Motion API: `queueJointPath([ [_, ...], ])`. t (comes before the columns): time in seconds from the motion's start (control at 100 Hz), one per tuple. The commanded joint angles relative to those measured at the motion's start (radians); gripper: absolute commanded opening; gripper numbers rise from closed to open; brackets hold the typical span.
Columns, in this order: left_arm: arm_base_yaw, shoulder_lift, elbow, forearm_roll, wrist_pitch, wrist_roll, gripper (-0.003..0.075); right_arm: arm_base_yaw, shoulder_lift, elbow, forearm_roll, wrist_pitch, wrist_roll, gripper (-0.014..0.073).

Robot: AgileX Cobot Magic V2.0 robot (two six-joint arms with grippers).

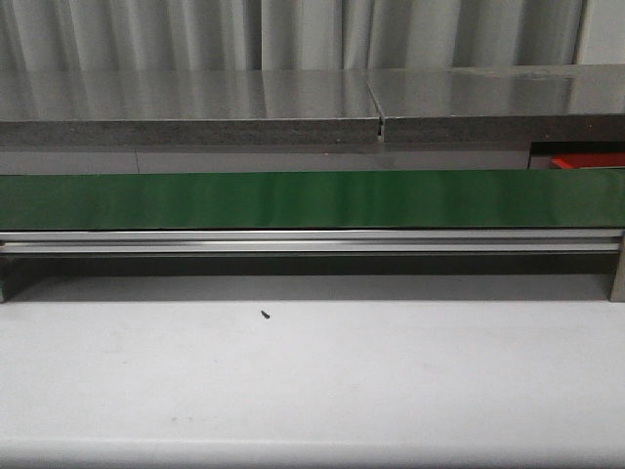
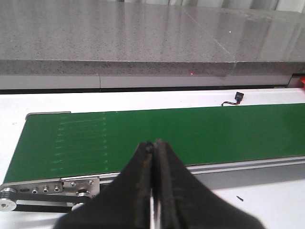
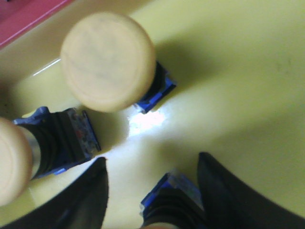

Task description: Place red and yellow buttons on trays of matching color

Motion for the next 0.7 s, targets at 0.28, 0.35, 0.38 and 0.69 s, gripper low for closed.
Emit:
queueJointPath([
  [0.28,-0.007,0.0,-0.026,-0.034,-0.043,-0.001,-0.0019,0.011,-0.125,-0.022,0.055,-0.026,-0.029,0.0597],
  [0.35,-0.007,0.0,-0.026,-0.034,-0.043,-0.001,-0.0019,0.037,-0.174,-0.022,0.074,-0.034,-0.049,0.0597],
  [0.38,-0.007,0.0,-0.026,-0.034,-0.043,-0.001,-0.0019,0.053,-0.195,-0.022,0.077,-0.04,-0.054,0.0597],
  [0.69,-0.007,0.0,-0.026,-0.034,-0.043,-0.001,-0.0019,0.315,-0.465,-0.021,0.077,-0.038,-0.111,0.0592],
])
